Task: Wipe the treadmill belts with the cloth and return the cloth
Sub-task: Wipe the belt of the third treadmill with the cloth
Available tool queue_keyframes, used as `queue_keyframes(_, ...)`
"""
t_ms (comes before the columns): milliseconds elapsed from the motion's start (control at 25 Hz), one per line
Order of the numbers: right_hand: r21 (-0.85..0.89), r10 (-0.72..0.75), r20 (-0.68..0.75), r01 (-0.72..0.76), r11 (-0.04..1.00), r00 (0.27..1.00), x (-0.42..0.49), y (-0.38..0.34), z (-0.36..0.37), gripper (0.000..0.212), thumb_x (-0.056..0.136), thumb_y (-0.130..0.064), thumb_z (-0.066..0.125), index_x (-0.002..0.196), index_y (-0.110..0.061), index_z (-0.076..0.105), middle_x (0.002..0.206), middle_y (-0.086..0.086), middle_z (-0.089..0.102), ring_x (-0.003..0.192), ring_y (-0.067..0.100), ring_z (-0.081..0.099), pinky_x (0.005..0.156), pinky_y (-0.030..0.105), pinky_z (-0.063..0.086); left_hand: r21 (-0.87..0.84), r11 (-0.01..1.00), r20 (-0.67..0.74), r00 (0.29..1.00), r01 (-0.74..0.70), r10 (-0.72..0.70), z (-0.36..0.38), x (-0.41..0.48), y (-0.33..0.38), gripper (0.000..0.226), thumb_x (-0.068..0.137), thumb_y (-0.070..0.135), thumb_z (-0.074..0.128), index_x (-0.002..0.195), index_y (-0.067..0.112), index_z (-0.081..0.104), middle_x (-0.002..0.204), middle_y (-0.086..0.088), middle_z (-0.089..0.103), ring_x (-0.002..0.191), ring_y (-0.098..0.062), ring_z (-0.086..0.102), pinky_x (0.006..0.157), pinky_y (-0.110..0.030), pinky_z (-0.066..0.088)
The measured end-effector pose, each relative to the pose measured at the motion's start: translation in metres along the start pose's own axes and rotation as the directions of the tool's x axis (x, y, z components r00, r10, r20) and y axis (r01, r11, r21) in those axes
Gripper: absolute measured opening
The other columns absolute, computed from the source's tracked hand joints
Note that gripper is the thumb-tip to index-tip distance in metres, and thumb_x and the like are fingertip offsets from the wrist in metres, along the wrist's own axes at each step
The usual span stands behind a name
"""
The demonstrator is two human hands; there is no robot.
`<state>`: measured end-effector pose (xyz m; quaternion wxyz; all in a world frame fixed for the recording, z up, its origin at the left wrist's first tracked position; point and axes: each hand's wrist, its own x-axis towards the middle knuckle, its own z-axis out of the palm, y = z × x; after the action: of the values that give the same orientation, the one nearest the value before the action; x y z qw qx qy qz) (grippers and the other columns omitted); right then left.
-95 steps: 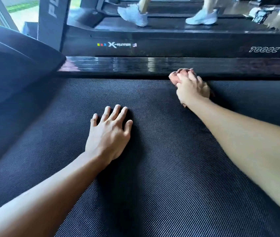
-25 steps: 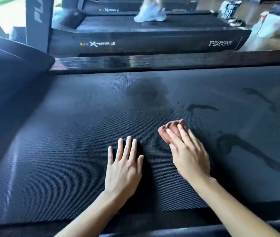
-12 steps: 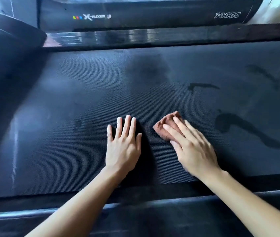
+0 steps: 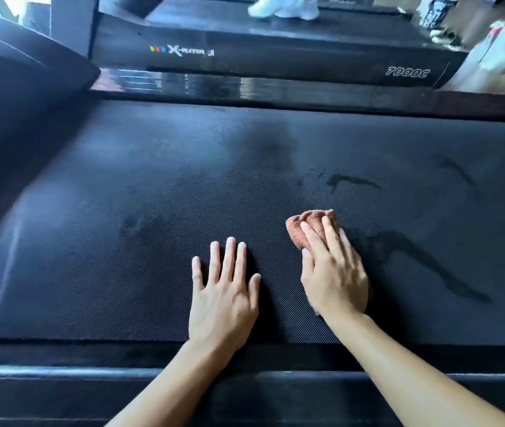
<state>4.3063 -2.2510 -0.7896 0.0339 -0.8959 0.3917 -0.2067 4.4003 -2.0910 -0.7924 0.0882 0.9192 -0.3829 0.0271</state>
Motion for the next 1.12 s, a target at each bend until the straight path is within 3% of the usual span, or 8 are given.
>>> queue_keyframes(200, -0.003, 0.022, -0.033, -0.022, 1.0, 0.999, 0.005, -0.001, 0.0, 0.046, 0.091, -0.044, 0.057, 0.136, -0.035, 0.055, 0.15, 0.004, 0.044, 0.131, 0.032, 0.047, 0.102, 0.044, 0.042, 0.031, 0.999, 0.009, 1.0, 0.019, -0.019, -0.001, 0.004, 0.003, 0.07, 0.094, 0.053, 0.009, 0.152, 0.02, 0.026, 0.16, 0.001, 0.019, 0.149, -0.023, 0.013, 0.118, -0.052, 0.011)
queue_keyframes(680, 0.053, -0.054, -0.062, 0.057, 0.997, 0.997, 0.005, 0.004, 0.002, 0.056, 0.077, -0.032, 0.074, 0.13, -0.03, 0.06, 0.144, 0.009, 0.051, 0.123, 0.037, 0.054, 0.096, 0.047, 0.047, 0.025, 0.998, 0.01, 0.998, 0.054, -0.054, -0.009, 0.001, 0.005, 0.076, 0.088, 0.062, 0.005, 0.153, 0.028, 0.023, 0.16, 0.01, 0.014, 0.149, -0.013, 0.007, 0.12, -0.043, 0.006)
queue_keyframes(760, 0.068, -0.138, -0.047, 0.141, 0.988, 0.989, -0.002, 0.01, -0.006, 0.056, 0.077, -0.035, 0.073, 0.131, -0.032, 0.06, 0.145, 0.006, 0.05, 0.125, 0.035, 0.054, 0.097, 0.045, 0.047, 0.041, 0.998, -0.028, 0.999, 0.041, -0.04, -0.011, 0.005, 0.01, 0.072, 0.089, 0.059, 0.017, 0.144, 0.021, 0.042, 0.154, 0.001, 0.035, 0.144, -0.023, 0.027, 0.116, -0.047, 0.019)
queue_keyframes(840, 0.102, -0.263, -0.033, 0.265, 0.959, 0.964, -0.02, 0.018, -0.015, 0.051, 0.084, -0.041, 0.062, 0.134, -0.034, 0.056, 0.148, 0.003, 0.047, 0.129, 0.032, 0.051, 0.101, 0.043, 0.045, 0.016, 0.997, -0.112, 0.991, 0.08, -0.078, -0.013, 0.016, 0.022, 0.06, 0.088, 0.052, 0.027, 0.123, 0.013, 0.056, 0.132, -0.01, 0.053, 0.125, -0.034, 0.046, 0.105, -0.05, 0.035)
queue_keyframes(920, 0.129, -0.436, -0.03, 0.436, 0.891, 0.9, -0.04, 0.035, -0.027, 0.047, 0.089, -0.046, 0.05, 0.135, -0.037, 0.054, 0.15, 0.0, 0.044, 0.132, 0.028, 0.048, 0.105, 0.041, 0.043, -0.066, 0.983, -0.171, 0.969, 0.169, -0.178, -0.014, 0.031, 0.035, 0.048, 0.087, 0.046, 0.031, 0.108, 0.01, 0.056, 0.115, -0.013, 0.055, 0.11, -0.036, 0.049, 0.096, -0.05, 0.039)
queue_keyframes(1040, 0.131, -0.679, -0.002, 0.673, 0.728, 0.735, -0.034, 0.068, -0.033, 0.042, 0.094, -0.044, 0.046, 0.135, -0.038, 0.054, 0.148, 0.0, 0.046, 0.131, 0.026, 0.049, 0.105, 0.04, 0.043, -0.094, 0.99, -0.158, 0.98, 0.11, -0.123, -0.01, 0.054, 0.043, 0.05, 0.085, 0.044, 0.03, 0.113, 0.012, 0.056, 0.118, -0.011, 0.055, 0.111, -0.034, 0.049, 0.1, -0.047, 0.036)
queue_keyframes(1080, 0.108, -0.674, 0.025, 0.669, 0.736, 0.738, -0.019, 0.072, -0.03, 0.042, 0.095, -0.041, 0.045, 0.135, -0.037, 0.054, 0.148, 0.001, 0.047, 0.13, 0.027, 0.05, 0.105, 0.041, 0.042, -0.081, 0.995, -0.137, 0.988, 0.056, -0.066, -0.006, 0.062, 0.043, 0.053, 0.086, 0.045, 0.028, 0.119, 0.014, 0.055, 0.126, -0.009, 0.053, 0.116, -0.032, 0.048, 0.105, -0.047, 0.034)
queue_keyframes(1120, 0.092, -0.596, 0.064, 0.59, 0.802, 0.801, -0.002, 0.073, -0.025, 0.043, 0.095, -0.039, 0.044, 0.137, -0.037, 0.051, 0.149, 0.001, 0.045, 0.13, 0.029, 0.05, 0.105, 0.042, 0.041, -0.073, 0.997, -0.103, 0.994, 0.024, -0.031, -0.003, 0.07, 0.043, 0.055, 0.089, 0.046, 0.027, 0.128, 0.016, 0.052, 0.135, -0.006, 0.049, 0.125, -0.029, 0.044, 0.111, -0.047, 0.028)
